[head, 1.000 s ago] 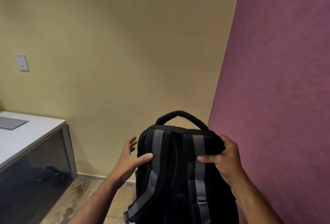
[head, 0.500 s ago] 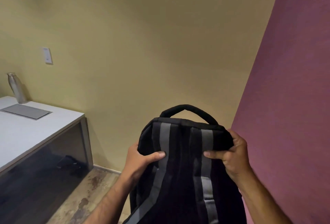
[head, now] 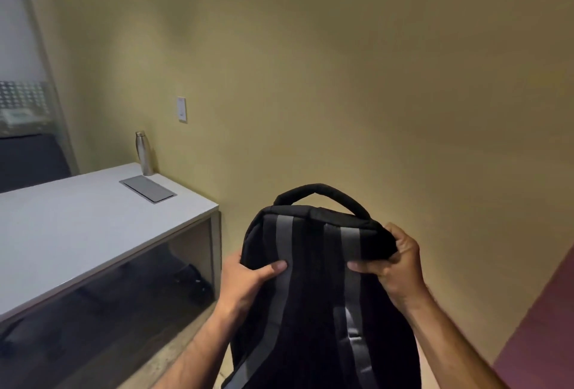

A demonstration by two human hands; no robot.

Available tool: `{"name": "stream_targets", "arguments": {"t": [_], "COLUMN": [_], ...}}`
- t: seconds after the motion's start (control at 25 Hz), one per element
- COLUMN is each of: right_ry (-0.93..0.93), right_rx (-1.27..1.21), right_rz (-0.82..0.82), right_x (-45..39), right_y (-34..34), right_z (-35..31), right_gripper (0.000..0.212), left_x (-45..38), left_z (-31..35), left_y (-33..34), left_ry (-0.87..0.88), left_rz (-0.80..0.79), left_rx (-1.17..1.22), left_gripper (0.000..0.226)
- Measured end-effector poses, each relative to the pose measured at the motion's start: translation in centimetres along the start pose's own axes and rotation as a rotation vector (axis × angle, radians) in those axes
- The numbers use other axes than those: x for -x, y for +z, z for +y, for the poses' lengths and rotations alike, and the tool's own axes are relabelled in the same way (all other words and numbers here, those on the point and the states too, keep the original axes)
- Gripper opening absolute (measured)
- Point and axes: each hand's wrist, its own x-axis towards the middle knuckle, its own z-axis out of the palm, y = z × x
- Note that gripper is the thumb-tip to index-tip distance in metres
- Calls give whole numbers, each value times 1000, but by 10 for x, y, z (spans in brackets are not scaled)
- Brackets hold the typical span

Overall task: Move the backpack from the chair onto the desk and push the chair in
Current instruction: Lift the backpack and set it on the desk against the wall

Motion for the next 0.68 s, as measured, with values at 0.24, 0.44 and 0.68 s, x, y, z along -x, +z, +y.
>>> {"name": "stream_targets", "arguments": {"t": [0.24, 0.44, 0.68], "right_ry": [-7, -33, -45], "right_rx": [-102, -114, -177], "right_rz": [-157, -199, -268], "right_x": [-111, -201, -307], "right_y": [64, 140, 241], "right_z": [34, 70, 101], "right_gripper": [63, 68, 66], "left_x": [-91, -179, -295], "left_z": [5, 9, 13], "left_y": [-30, -70, -129], "left_ry": [63, 114, 131], "left_rz": [178, 268, 382], "left_rx": [-48, -79, -167], "left_gripper": [54, 40, 31]}}
